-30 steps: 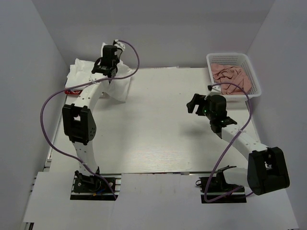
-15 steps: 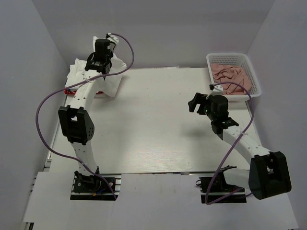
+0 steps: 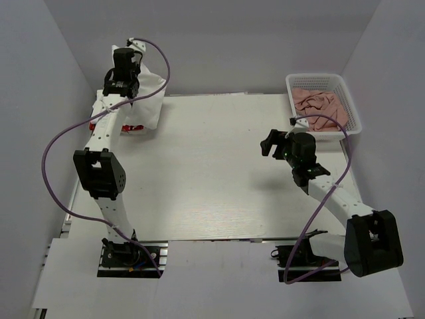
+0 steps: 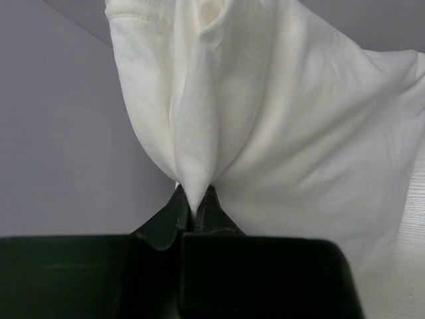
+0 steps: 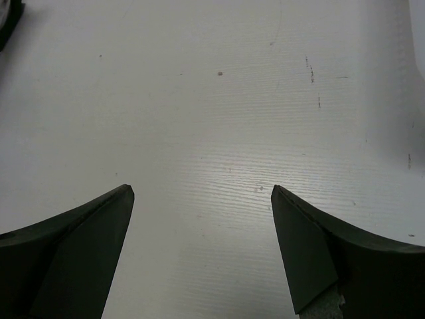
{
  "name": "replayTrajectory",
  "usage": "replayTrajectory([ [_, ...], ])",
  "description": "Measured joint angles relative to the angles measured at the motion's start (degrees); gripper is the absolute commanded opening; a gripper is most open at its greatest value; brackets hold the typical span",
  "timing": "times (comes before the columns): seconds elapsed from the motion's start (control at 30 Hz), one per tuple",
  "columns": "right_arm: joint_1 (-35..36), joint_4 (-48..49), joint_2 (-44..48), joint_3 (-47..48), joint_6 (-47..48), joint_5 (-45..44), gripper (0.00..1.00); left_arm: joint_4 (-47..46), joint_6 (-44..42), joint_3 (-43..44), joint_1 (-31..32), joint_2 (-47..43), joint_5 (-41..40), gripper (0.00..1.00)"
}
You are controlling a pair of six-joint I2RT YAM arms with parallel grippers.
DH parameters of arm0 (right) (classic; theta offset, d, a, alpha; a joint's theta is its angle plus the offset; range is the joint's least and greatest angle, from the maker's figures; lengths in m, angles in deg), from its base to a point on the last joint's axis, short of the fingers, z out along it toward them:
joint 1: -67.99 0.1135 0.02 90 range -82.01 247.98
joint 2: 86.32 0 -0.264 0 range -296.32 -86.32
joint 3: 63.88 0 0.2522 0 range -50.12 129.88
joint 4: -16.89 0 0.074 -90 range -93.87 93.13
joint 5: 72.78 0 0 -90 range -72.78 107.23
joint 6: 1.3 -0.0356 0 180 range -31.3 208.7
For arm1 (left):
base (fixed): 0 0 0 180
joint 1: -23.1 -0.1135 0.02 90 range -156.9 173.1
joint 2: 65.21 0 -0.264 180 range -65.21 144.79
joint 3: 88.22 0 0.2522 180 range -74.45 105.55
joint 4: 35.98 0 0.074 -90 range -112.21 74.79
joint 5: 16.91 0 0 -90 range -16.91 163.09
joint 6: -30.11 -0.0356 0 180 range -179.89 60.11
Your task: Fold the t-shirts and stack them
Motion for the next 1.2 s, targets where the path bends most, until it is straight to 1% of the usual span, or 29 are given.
replayTrajectory([
  [0.3,0.00,-0.48,-6.45,2.10,0.17,0.04,0.90,0.22,3.91,5.14,-6.36,4.55,3.02,0.00],
  [0.47,0.00,-1.05,-8.59,4.11,0.31,0.02,0.90,-2.16,5.29,5.88,-9.05,10.45,3.67,0.00],
  [0.67,0.00,-1.88,-10.62,7.21,0.96,-0.26,0.90,-2.89,7.89,10.56,-12.28,20.68,4.07,0.00],
  [0.77,0.02,-2.14,-12.24,8.96,1.27,-0.37,0.90,-3.43,9.29,11.39,-14.03,23.47,3.82,0.00],
  [0.9,0.04,-2.23,-13.94,9.88,1.22,-0.11,0.90,-4.46,11.23,11.61,-15.47,24.68,2.56,0.00],
  [1.2,0.28,-3.15,-16.33,10.75,0.68,0.98,0.90,-8.22,14.21,11.74,-16.00,24.68,-0.92,0.00],
])
